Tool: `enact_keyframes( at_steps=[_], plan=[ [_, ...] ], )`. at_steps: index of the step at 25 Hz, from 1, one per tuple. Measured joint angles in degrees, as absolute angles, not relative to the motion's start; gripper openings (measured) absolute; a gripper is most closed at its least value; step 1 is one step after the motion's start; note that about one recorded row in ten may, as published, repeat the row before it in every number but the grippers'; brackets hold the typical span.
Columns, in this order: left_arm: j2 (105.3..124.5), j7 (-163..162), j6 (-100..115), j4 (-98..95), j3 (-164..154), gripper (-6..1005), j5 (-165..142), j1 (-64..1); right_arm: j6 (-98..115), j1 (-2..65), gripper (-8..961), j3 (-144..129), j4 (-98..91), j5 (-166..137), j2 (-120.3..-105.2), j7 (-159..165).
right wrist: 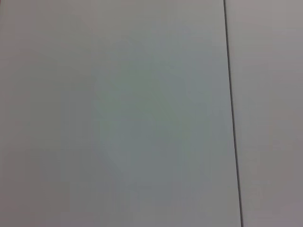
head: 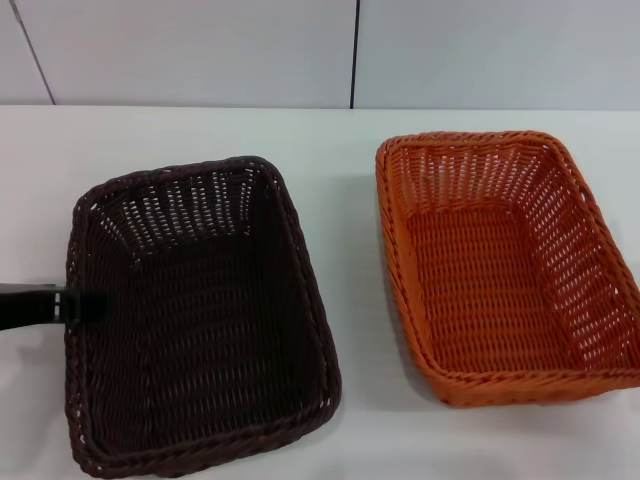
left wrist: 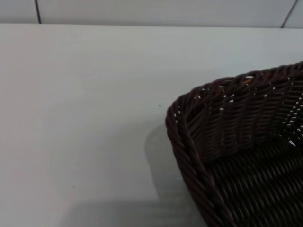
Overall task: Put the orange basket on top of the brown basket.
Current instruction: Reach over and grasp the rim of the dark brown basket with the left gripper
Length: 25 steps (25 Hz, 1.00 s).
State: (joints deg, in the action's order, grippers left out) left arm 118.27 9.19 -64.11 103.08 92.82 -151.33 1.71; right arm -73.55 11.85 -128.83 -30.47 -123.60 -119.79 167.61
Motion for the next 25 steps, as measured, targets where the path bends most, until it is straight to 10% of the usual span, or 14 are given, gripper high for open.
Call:
enact_keyframes(
  at_steps=[19,25],
  plan=[
    [118.13,10.09,-63.66,100.78,88.93,670,-151.09,-1.09,-73.72,11.87,723,-128.77,-30.44,-123.48,-119.79,167.61],
    [118.1,13.11,-64.02,100.16,88.94,448,-151.08,-2.28,-73.92,11.96,723,-128.62,-30.41,-123.48,-119.79,167.61]
  ],
)
